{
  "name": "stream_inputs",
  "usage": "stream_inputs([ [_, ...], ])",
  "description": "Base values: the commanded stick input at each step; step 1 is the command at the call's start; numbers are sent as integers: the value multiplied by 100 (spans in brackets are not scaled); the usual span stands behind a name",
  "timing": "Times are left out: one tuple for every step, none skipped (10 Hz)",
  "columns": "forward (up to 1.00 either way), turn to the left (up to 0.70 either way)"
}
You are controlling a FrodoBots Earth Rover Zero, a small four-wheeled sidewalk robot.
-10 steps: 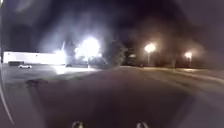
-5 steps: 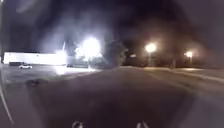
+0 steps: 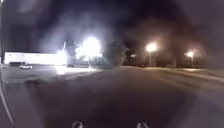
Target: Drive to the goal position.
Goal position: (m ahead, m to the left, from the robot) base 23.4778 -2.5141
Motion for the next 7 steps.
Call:
stream_inputs([
  [50,0],
  [50,0],
  [50,0],
  [50,0],
  [50,-7],
  [50,-50],
  [50,-50],
])
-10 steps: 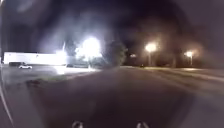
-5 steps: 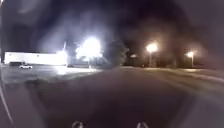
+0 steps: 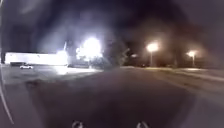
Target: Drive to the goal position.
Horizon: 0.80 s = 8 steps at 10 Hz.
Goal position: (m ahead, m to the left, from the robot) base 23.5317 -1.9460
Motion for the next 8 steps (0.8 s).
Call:
stream_inputs([
  [50,-50],
  [50,-50],
  [50,0],
  [50,0],
  [50,0],
  [50,0],
  [50,0],
  [50,0],
])
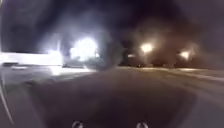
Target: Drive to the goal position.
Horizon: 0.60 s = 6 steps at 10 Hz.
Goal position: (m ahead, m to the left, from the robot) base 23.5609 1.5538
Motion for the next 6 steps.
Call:
stream_inputs([
  [50,0],
  [50,0],
  [50,0],
  [50,0],
  [50,0],
  [50,0],
])
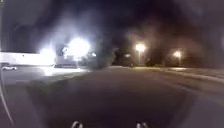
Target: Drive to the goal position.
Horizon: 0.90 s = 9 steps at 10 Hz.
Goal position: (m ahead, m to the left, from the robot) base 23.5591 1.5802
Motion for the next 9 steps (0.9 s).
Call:
stream_inputs([
  [50,0],
  [50,0],
  [50,0],
  [50,0],
  [50,0],
  [50,0],
  [50,0],
  [50,0],
  [50,0],
])
